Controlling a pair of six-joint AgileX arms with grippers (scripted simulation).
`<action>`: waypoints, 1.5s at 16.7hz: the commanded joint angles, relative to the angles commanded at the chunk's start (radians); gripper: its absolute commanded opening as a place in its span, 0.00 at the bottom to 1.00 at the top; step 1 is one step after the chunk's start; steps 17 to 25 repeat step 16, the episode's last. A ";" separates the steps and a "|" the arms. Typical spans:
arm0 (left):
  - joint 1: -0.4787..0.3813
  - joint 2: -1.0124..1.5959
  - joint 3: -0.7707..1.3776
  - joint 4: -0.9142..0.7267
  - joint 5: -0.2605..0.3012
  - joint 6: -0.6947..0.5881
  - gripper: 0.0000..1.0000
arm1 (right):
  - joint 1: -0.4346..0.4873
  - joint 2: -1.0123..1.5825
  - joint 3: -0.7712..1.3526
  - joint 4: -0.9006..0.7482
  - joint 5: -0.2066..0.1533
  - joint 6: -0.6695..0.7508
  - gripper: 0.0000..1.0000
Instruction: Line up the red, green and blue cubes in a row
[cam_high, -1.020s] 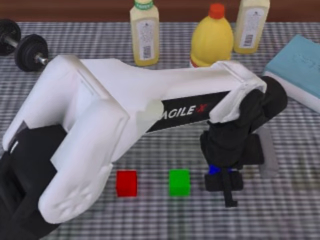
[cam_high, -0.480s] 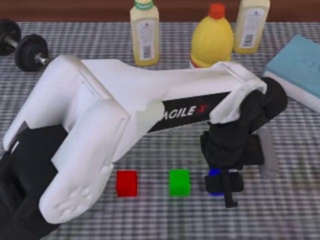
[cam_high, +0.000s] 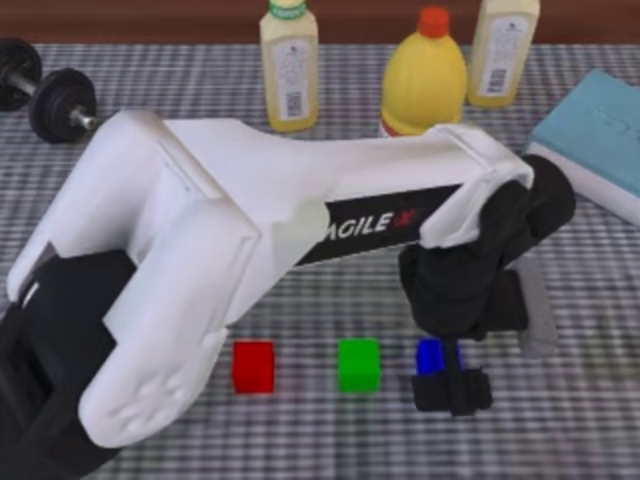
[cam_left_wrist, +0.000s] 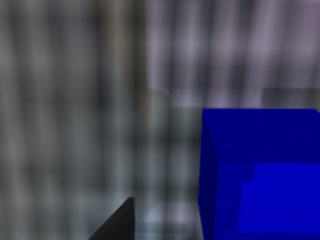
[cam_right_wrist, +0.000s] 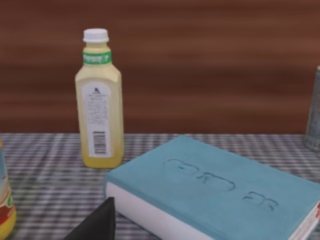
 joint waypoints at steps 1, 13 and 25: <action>0.000 0.000 0.000 0.000 0.000 0.000 1.00 | 0.000 0.000 0.000 0.000 0.000 0.000 1.00; 0.018 -0.035 0.149 -0.184 -0.001 -0.003 1.00 | 0.000 0.000 0.000 0.000 0.000 0.000 1.00; 0.022 -0.048 0.196 -0.244 -0.001 -0.001 1.00 | 0.000 0.000 0.000 0.000 0.000 0.000 1.00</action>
